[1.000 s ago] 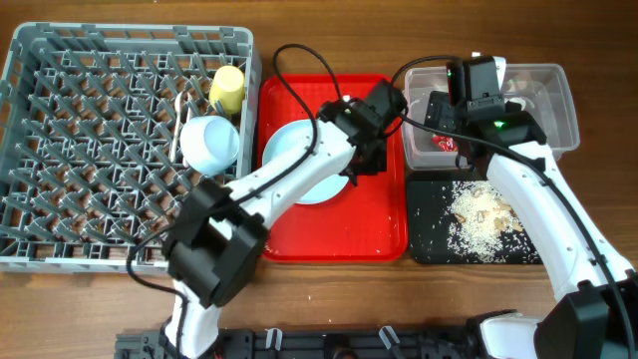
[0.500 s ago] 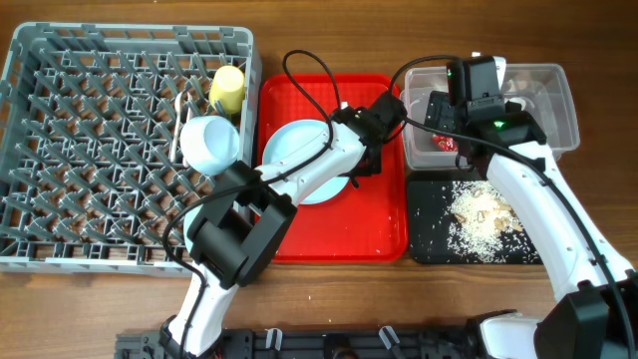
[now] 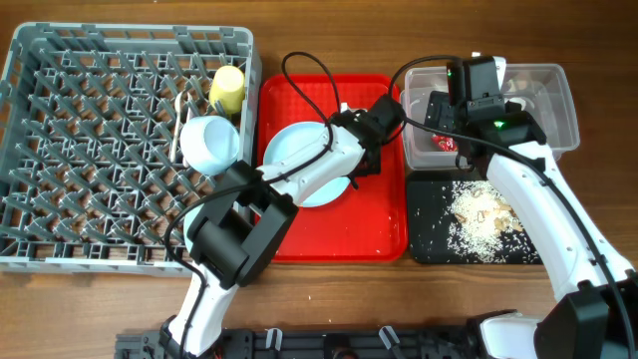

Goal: Sort waste into correct bins and load items into the dishwasher rack
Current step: 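Lift the light-blue plate and stand it upright in the dish rack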

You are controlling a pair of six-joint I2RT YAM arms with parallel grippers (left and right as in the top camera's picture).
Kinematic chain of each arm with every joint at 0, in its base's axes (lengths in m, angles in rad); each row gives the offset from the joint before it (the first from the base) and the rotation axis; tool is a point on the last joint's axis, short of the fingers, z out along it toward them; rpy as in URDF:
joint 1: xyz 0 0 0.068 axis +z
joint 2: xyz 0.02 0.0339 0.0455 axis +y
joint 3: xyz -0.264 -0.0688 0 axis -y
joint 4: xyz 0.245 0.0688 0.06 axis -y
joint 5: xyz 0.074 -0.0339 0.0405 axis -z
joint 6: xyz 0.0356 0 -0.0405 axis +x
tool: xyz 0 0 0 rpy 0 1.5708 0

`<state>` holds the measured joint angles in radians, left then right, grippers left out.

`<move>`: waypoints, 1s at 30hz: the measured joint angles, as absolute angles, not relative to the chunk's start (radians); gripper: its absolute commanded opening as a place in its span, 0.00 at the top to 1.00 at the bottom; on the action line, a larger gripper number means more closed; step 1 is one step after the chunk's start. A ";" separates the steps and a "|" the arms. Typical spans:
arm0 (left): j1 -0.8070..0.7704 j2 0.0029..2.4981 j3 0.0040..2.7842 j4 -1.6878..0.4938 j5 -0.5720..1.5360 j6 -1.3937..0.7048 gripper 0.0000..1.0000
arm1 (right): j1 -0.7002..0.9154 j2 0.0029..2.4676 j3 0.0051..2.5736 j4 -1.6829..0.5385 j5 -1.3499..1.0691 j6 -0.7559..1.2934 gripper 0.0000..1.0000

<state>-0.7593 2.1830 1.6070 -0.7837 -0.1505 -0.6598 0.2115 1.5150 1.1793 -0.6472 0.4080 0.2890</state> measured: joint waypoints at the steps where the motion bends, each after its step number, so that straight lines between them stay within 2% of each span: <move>1: -0.759 2.183 1.607 -0.783 -0.152 -0.660 0.96 | 0.212 1.515 1.179 -0.647 0.408 0.289 0.00; 7: -0.747 2.180 1.624 -0.827 -0.115 -0.654 0.96 | 0.212 1.515 1.179 -0.647 0.408 0.289 0.00; 11: -0.623 2.113 1.663 -0.877 0.191 -0.549 0.96 | 0.212 1.515 1.179 -0.647 0.408 0.289 0.00; 15: -0.404 1.897 1.681 -0.918 0.553 -0.407 0.96 | 0.212 1.515 1.179 -0.647 0.408 0.289 0.00; 20: -0.146 1.655 1.689 -0.972 0.850 -0.333 0.96 | 0.212 1.515 1.179 -0.647 0.408 0.289 0.00; 26: 0.259 1.559 1.702 -1.238 0.952 -0.183 0.96 | 0.212 1.515 1.179 -0.647 0.408 0.289 0.00; 30: 0.413 1.599 1.701 -1.413 0.964 0.014 0.96 | 0.212 1.515 1.179 -0.647 0.408 0.289 0.00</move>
<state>0.4129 1.5986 1.7012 -1.4128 0.9638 0.0135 0.2115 1.5150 1.1793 -0.6468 0.4080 0.2890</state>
